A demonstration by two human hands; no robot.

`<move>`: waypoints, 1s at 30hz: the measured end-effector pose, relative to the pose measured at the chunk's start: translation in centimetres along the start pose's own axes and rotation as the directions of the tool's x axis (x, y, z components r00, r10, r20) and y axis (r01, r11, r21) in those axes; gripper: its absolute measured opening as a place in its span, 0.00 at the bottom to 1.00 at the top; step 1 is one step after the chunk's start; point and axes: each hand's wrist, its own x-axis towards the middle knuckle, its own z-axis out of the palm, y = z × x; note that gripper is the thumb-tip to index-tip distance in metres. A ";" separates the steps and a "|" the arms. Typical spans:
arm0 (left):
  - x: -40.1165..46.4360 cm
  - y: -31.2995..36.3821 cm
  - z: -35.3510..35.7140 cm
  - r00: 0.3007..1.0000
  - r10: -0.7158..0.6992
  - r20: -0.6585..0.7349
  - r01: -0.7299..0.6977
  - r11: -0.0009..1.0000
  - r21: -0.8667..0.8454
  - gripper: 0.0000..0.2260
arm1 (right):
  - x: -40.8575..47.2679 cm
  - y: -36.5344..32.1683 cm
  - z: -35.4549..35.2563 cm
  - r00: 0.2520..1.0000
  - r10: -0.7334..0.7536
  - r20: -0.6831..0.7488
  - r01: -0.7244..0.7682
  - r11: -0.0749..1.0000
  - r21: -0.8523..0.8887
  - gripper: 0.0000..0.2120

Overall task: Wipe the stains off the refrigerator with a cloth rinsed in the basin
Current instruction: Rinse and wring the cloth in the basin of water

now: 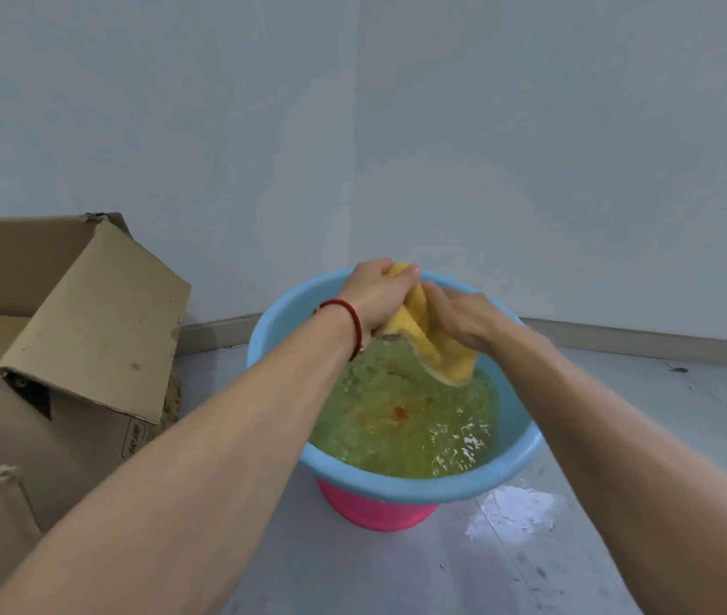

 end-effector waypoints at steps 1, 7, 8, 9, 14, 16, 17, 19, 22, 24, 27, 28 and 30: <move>-0.2 0.9 -0.3 0.998 0.038 0.042 -0.037 0.999 -0.017 0.07 | -0.5 0.1 -1.1 0.998 -0.049 -0.037 0.050 0.998 0.043 0.27; -1.4 3.3 -0.4 0.981 0.039 0.189 -0.003 0.983 -0.185 0.06 | -4.3 0.5 -1.2 0.820 -0.520 0.240 0.256 0.708 0.658 0.47; -1.6 3.6 -0.6 0.977 0.018 0.213 0.033 0.972 -0.231 0.06 | -4.1 0.2 -0.2 0.843 -0.500 0.198 0.248 0.689 0.681 0.45; -1.7 3.6 -1.0 0.972 -0.003 0.237 0.071 0.958 -0.278 0.07 | -4.1 -0.1 0.4 0.883 -0.450 0.134 0.236 0.672 0.702 0.40; -1.6 2.0 -5.4 0.912 -0.099 0.398 0.319 0.782 -0.536 0.11 | -3.0 -0.2 -1.3 0.968 -0.239 -0.075 0.236 0.771 0.591 0.14; -1.7 -0.1 -6.7 0.862 -0.157 0.483 0.351 0.870 -0.345 0.21 | -2.8 0.2 -2.3 0.969 -0.200 -0.143 0.246 0.805 0.540 0.13; -1.8 -1.1 -6.7 0.834 -0.193 0.517 0.346 0.913 -0.217 0.23 | -3.0 0.1 -2.6 0.970 -0.190 -0.154 0.244 0.806 0.539 0.13; -2.2 -2.7 -5.7 0.768 -0.261 0.585 0.319 0.948 0.004 0.20 | -3.1 -0.4 -2.5 0.976 -0.184 -0.118 0.218 0.776 0.592 0.13; -2.6 -3.9 -2.9 0.784 -0.267 0.560 0.142 0.956 0.257 0.22 | -3.5 -1.4 -2.0 0.984 -0.178 -0.002 0.129 0.702 0.701 0.15; -2.5 -4.8 -1.0 0.873 -0.117 0.473 0.052 0.988 0.147 0.24 | -3.8 -1.4 -2.0 0.980 -0.187 0.072 0.059 0.613 0.788 0.16; -2.7 -5.3 0.4 0.965 0.005 0.261 0.005 0.999 -0.038 0.13 | -4.2 0.3 -3.1 0.909 -0.358 0.213 -0.061 0.393 0.918 0.14; -2.6 -5.1 0.3 0.973 0.069 0.219 -0.076 0.997 0.025 0.10 | -4.1 1.1 -3.4 0.891 -0.398 0.220 -0.092 0.317 0.944 0.13; -2.0 -4.5 -0.4 0.946 0.283 0.159 -0.319 0.903 0.287 0.09 | -4.2 2.4 -3.1 0.913 -0.349 0.210 -0.117 0.270 0.956 0.16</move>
